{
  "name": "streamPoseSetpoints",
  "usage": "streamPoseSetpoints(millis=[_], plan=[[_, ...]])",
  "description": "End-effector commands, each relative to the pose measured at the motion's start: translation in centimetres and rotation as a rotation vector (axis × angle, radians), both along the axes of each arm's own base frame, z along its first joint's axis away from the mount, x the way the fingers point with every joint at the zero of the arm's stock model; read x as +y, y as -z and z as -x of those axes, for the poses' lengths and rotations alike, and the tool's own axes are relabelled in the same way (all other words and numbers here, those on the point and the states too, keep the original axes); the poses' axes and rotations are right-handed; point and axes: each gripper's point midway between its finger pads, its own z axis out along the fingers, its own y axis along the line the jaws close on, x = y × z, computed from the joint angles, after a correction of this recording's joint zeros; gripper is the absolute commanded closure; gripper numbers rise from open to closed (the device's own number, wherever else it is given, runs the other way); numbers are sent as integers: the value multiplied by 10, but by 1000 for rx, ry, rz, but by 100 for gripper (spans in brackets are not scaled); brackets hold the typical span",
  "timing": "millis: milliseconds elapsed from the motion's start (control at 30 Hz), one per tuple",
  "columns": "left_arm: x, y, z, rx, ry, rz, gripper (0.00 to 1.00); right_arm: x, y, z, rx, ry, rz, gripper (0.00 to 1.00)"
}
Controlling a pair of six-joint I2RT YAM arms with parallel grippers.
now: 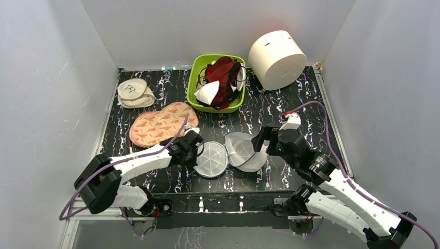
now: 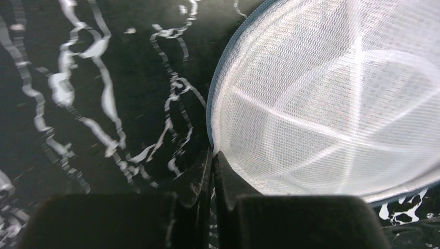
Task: Unzip the laundry bag and remove the bra
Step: Close the laundry bag at the center of the board.
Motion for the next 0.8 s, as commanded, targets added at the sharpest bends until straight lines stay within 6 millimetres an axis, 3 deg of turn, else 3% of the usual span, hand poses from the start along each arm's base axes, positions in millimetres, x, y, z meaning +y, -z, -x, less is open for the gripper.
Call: streamPoseSetpoints(millis=[0,133,300,500,633,767], plan=[[21,-58,-13,-136,-57,-42,100,0,-26,-5,-76,8,-47,2],[44,-104,-19,-227,-97,-91,100,0,-25,-5,-78,9,-47,2],[70,-144,-13,-266,-139,-153,100,2,-24,-5,-74,0,-48,2],[88,-200,-17,-360,-153,-189,100,2,-25,-5,-76,0,-47,2],[85,-229,-30,-414,-126,-214,100,2,-25,-5,-76,0,-48,2],[67,-234,-43,-395,-65,-233,100,1,-27,-4,-79,2,-50,2]])
